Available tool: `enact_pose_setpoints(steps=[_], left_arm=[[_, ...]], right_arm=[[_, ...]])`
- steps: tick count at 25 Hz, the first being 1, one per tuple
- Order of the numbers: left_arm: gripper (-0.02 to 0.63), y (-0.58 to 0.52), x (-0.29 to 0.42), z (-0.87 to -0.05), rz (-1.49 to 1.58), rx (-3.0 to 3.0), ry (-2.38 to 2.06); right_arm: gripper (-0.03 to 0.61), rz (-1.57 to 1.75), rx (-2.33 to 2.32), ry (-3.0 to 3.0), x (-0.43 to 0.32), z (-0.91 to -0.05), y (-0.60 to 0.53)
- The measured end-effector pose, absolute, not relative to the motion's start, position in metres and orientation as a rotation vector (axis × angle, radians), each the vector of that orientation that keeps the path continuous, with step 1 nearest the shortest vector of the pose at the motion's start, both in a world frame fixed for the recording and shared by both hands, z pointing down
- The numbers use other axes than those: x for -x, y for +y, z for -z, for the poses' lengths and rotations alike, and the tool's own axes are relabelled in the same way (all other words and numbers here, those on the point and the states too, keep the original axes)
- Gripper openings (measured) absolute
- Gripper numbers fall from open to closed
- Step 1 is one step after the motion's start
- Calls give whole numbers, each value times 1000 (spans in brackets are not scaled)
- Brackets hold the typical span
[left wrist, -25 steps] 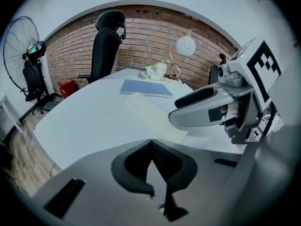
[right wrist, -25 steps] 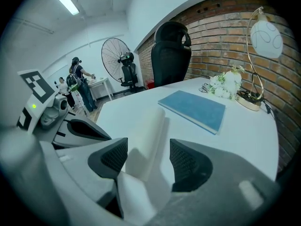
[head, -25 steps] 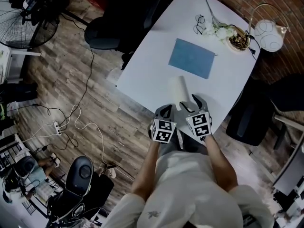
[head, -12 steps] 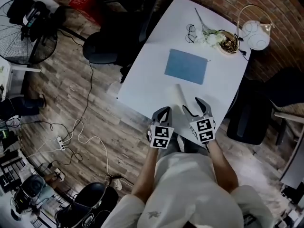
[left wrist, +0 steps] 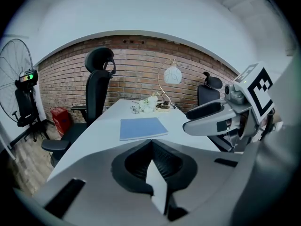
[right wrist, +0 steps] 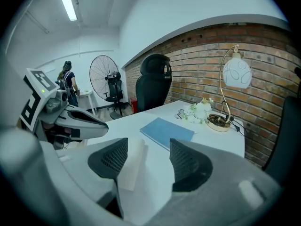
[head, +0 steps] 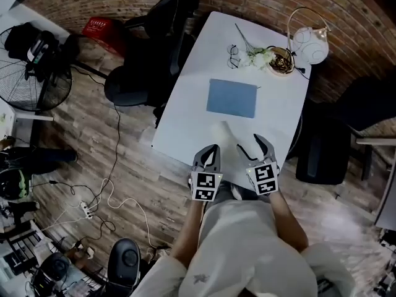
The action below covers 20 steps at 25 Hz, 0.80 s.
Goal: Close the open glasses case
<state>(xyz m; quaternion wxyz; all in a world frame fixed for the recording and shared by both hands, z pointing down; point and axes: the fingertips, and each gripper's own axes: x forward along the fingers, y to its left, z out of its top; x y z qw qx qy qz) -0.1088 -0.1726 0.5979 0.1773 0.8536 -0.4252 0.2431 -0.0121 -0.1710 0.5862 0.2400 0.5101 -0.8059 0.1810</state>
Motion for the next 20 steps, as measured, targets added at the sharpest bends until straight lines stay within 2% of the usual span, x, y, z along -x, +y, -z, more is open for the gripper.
enact_pose_setpoints(steps=[20], left_arm=[[5, -149, 65, -507, -638, -2548, -1394]], right_arm=[[264, -447, -1496, -2393, -43, -507, -131]])
